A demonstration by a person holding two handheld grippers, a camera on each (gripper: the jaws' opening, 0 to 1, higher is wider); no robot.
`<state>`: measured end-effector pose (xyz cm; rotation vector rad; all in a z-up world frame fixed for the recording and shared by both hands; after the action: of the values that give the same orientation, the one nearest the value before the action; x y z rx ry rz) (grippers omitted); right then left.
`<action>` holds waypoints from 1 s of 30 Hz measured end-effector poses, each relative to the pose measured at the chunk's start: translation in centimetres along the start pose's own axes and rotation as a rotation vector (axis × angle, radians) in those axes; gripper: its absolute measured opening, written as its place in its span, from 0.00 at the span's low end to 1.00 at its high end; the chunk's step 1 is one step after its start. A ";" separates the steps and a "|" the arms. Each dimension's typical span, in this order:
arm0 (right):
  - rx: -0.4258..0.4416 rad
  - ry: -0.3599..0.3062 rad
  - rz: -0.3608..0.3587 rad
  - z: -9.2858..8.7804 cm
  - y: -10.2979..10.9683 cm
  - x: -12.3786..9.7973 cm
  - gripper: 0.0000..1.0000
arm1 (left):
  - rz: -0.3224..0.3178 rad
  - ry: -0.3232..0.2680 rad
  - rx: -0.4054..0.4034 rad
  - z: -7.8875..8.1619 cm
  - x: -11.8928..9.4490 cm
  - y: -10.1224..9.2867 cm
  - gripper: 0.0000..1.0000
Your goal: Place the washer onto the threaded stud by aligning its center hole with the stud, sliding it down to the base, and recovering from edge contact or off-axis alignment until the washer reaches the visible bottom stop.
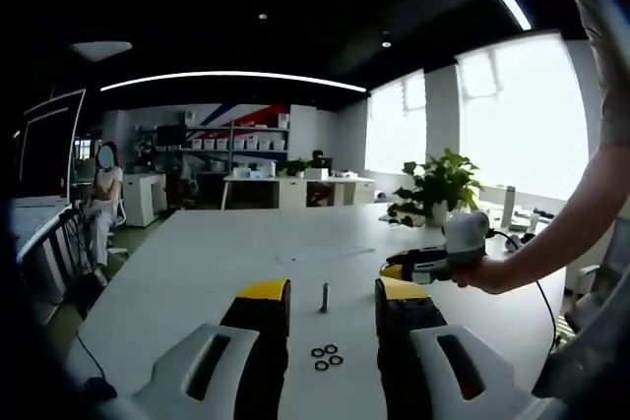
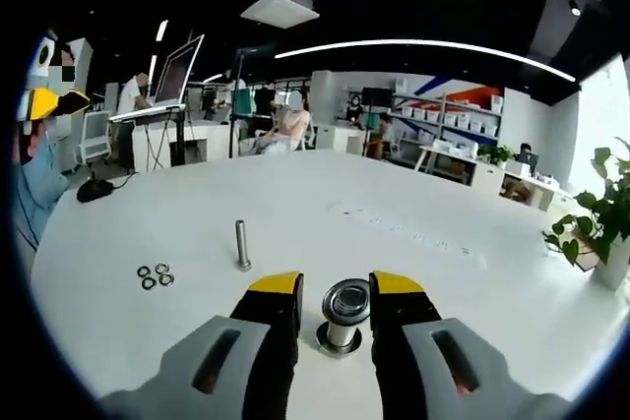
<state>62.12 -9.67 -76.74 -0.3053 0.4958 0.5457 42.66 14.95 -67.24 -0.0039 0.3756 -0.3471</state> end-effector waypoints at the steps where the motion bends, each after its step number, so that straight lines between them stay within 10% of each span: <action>1: 0.002 -0.001 0.001 0.0 -0.1 0.1 0.28 | 0.000 -0.001 -0.001 0.0 0.0 0.0 0.33; 17: 0.034 0.017 -0.013 -0.3 -0.7 0.2 0.32 | 0.001 0.003 -0.005 -0.1 0.0 0.2 0.33; 22: -0.127 0.000 -0.020 0.2 0.3 -0.2 0.34 | -0.002 0.010 0.005 -0.3 0.1 0.0 0.32; 30: -0.114 0.012 -0.018 0.2 0.5 0.3 0.33 | -0.004 0.016 0.008 -0.3 0.3 0.1 0.32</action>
<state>62.14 -9.11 -76.81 -0.4217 0.4739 0.5563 42.83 14.92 -67.66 0.0060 0.3898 -0.3523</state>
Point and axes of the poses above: the point that each gripper's makers call its tool centre point, and the gripper's own axes: x roughly forward along the fingers, y roughly to its left, z roughly out of its top, the point moved 7 cm from there along -x, roughly backward along the fingers, and after that the axes turned 15 degrees about y, right-handed, at the moved point
